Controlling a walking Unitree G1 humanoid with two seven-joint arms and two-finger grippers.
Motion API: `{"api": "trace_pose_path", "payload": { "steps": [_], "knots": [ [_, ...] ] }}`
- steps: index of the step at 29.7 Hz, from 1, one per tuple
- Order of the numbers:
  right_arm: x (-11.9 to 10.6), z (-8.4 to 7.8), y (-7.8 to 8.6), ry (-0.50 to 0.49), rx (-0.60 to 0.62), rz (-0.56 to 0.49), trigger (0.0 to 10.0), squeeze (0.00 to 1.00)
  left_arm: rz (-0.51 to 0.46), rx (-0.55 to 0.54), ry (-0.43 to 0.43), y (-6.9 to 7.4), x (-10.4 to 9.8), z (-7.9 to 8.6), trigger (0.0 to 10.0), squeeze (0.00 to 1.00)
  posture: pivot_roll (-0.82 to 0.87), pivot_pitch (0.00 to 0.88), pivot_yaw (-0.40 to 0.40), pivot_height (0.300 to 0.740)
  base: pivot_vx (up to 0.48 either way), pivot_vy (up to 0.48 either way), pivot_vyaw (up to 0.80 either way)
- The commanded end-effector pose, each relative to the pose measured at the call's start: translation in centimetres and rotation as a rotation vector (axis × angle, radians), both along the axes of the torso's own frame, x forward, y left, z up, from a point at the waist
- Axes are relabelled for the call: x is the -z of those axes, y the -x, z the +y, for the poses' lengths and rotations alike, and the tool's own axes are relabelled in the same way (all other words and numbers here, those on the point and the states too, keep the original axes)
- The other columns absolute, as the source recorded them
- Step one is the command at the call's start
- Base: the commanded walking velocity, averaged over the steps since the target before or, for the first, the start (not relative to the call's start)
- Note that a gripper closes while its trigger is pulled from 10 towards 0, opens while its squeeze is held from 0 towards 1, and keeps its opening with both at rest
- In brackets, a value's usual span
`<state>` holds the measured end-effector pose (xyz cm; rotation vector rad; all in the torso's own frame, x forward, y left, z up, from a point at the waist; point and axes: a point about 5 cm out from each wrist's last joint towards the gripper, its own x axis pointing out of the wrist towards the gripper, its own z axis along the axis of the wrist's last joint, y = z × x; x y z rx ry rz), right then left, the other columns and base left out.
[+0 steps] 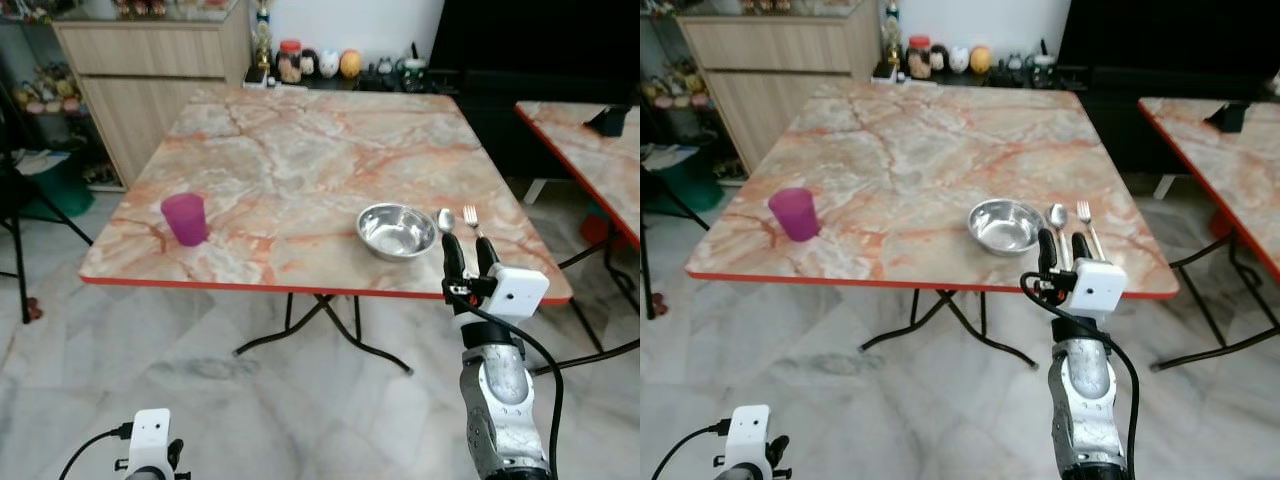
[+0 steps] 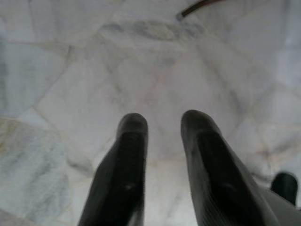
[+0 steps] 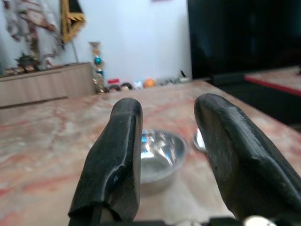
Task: Setting the table
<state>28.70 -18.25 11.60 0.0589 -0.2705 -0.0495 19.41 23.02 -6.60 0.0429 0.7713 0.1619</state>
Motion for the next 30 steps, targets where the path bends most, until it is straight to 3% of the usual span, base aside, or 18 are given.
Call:
{"api": "trace_pose_path", "payload": {
  "steps": [1, 30],
  "knots": [
    [-0.41, -0.04, -0.13, -0.01, 0.005, -0.015, 10.0, 0.0, 0.008, -0.003, -0.01, 0.25, 0.07, 0.31, 10.0, 0.0, 0.02, 0.0, -0.014, 0.724, 0.0, 0.0, 0.0],
    [-0.28, 0.04, -0.12, -0.013, 0.004, -0.013, 10.0, 0.0, -0.015, 0.014, -0.008, -0.06, -0.1, 0.02, 10.0, 0.0, 0.02, 0.0, -0.016, 0.724, 0.0, 0.0, 0.0]
  ]
}}
